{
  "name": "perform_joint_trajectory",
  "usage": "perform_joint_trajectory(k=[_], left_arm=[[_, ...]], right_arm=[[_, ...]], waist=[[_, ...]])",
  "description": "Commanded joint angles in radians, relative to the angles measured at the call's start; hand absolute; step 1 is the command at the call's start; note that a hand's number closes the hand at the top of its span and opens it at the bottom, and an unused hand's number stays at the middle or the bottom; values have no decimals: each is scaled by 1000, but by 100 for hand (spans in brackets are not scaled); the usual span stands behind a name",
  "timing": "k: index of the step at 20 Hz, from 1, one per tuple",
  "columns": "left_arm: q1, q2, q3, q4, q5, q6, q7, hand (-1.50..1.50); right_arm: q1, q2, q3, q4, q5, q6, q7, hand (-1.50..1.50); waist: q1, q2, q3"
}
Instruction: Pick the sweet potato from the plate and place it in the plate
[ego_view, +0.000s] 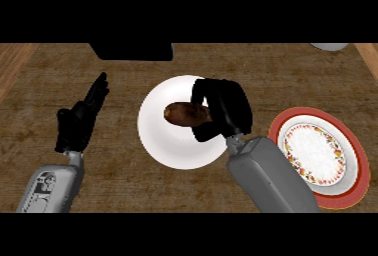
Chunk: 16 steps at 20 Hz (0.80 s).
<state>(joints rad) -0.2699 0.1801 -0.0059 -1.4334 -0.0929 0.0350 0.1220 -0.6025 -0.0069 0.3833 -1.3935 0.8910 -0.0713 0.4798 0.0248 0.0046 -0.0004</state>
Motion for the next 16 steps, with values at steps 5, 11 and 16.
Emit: perform_joint_trajectory(k=[5, 11, 16], left_arm=[[-19, 9, 22, 50, 6, -23, -49, 0], [-13, -12, -10, 17, -5, -28, -20, 0], [-48, -33, -13, 43, -21, -6, -12, 0]], right_arm=[[-151, 7, 173, 371, -116, -196, 142, 150], [-237, 7, 174, 602, -367, -322, 27, -150], [-265, 7, 250, 641, -542, -445, -80, -150]], waist=[[14, 4, 0], [37, 9, 1], [43, 12, 2]])
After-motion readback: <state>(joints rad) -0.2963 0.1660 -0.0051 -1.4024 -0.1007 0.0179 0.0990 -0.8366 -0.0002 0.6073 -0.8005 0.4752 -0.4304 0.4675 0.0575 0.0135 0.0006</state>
